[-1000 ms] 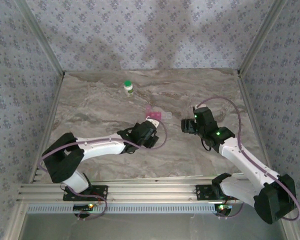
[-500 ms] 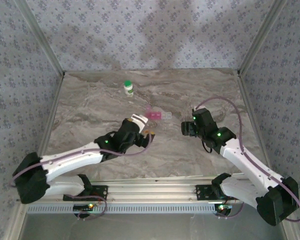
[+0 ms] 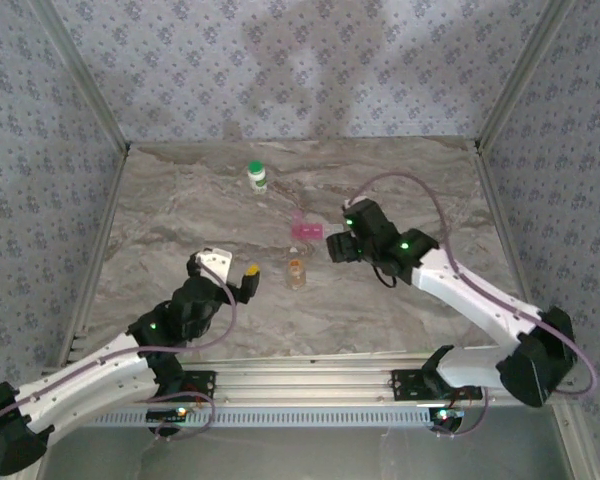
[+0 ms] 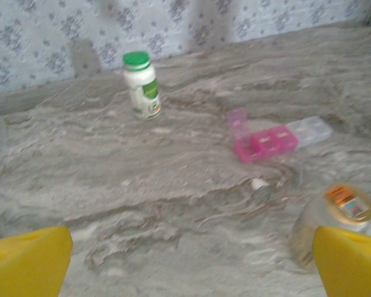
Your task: Sort the pills into containers
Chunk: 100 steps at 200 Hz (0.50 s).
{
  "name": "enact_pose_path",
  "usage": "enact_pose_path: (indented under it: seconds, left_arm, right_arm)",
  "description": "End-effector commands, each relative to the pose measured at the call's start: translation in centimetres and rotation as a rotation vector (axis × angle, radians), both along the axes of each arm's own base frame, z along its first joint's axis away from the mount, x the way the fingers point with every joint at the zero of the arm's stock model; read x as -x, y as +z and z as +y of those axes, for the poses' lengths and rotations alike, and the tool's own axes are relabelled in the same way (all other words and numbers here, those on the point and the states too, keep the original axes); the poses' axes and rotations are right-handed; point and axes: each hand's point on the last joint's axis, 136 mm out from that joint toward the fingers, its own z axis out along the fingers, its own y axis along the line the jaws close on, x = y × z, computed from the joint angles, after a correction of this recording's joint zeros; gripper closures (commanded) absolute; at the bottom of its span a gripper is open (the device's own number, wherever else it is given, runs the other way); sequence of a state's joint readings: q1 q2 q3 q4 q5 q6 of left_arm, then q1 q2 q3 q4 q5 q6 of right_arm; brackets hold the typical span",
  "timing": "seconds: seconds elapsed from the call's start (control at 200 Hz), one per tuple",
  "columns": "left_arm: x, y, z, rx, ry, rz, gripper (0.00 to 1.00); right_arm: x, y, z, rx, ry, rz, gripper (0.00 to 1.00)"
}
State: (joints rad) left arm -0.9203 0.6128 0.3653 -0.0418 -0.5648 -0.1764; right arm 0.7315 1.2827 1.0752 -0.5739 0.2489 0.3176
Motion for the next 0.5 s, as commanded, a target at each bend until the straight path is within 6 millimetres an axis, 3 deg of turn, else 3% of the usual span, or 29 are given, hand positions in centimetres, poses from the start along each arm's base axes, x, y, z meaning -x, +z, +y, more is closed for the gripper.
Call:
enact_pose_path:
  seconds: [0.0,0.015,0.035,0.215,0.495]
  left_arm:
    - [-0.4,-0.8,1.8,-0.032,0.084,0.005,0.01]
    - [-0.5,-0.8,1.9,-0.032,0.09,0.004,0.01]
    - [-0.6,-0.7,2.0,-0.033,0.098,0.003,0.01]
    - [-1.0,-2.0,1.9,-0.073,0.108,0.024,0.01]
    - [-1.4,-1.7,3.5,-0.124,0.209,0.042,0.01]
  right_arm:
    - [0.1,0.4,3.8,-0.011,0.092,0.036,0.18]
    - [0.2,-0.2,4.3,-0.003,0.106,0.051,0.18]
    - [-0.1,0.7,5.4,-0.023,0.121,0.039,0.18]
    - [0.9,-2.3,9.6,0.055,0.212,0.125,0.21]
    - [1.3,-6.4,11.4,0.139,0.245,0.214,0.24]
